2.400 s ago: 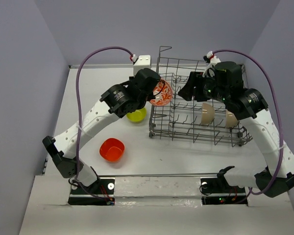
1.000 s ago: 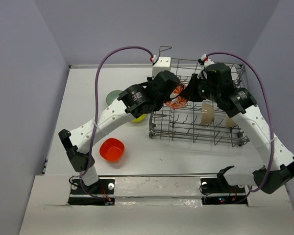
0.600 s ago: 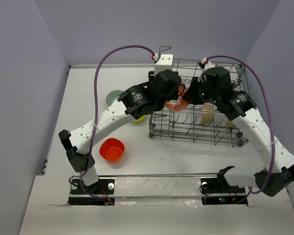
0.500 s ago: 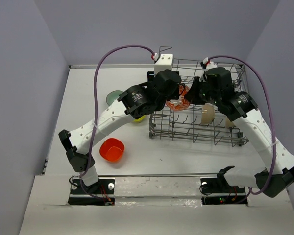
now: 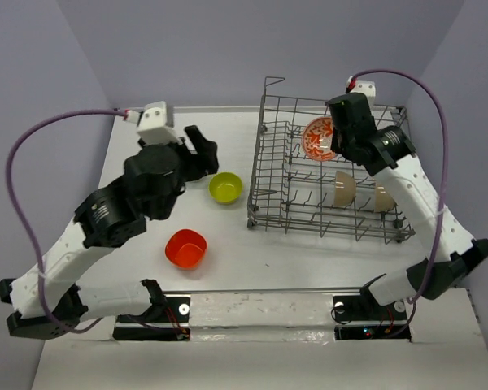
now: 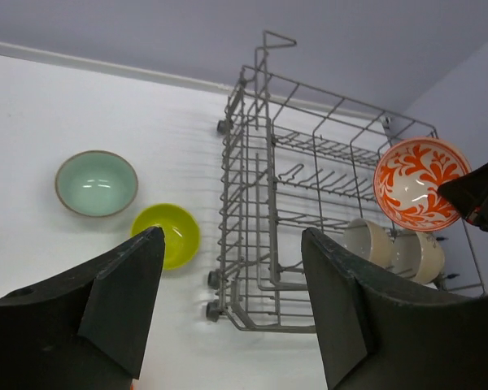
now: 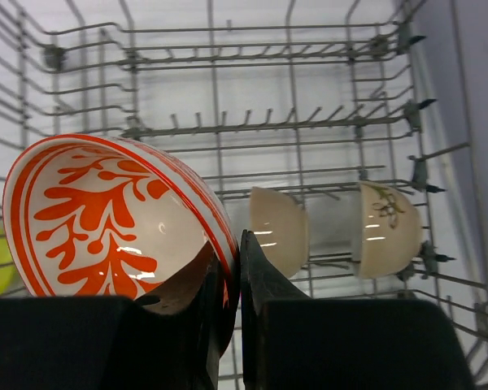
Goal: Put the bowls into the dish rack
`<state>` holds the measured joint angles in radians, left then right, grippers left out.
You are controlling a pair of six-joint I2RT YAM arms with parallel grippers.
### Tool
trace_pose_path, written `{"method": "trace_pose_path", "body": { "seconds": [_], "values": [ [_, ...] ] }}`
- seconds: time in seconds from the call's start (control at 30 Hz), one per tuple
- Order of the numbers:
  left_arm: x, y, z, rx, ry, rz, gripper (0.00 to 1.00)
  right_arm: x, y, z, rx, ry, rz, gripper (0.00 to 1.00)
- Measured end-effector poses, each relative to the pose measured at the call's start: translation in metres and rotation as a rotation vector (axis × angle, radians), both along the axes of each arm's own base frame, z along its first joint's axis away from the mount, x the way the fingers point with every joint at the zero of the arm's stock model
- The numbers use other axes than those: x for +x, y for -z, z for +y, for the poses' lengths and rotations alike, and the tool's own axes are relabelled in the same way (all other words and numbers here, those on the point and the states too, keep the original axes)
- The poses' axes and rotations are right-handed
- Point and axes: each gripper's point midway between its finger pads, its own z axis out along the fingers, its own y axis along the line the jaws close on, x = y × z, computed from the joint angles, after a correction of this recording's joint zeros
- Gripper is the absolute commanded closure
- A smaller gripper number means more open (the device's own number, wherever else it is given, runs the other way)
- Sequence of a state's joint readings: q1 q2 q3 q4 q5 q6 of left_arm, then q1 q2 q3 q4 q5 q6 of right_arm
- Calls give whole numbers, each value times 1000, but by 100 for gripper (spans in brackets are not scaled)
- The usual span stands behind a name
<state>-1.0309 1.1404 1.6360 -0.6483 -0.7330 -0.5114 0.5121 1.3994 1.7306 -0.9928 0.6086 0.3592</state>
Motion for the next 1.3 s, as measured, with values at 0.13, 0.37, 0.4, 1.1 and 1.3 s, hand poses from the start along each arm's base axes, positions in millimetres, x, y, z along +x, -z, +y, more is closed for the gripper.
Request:
{"method": "trace_pose_path", "body": {
  "seconds": [0.13, 0.37, 0.4, 1.1, 1.3],
  "values": [
    [-12, 4, 58, -53, -75, -48, 20, 21, 20, -17, -189, 133, 68, 99],
    [-1, 80, 85, 50, -132, 17, 19, 44, 37, -20, -480, 254, 148, 99],
    [1, 90, 88, 63, -137, 28, 19, 48, 38, -12, -515, 257, 143, 99],
    [12, 163, 115, 157, -126, 54, 15, 36, 111, 11, -829, 207, 269, 99],
    [13, 162, 112, 149, -108, 51, 15, 20, 113, 2, -841, 201, 285, 99]
  ]
}}
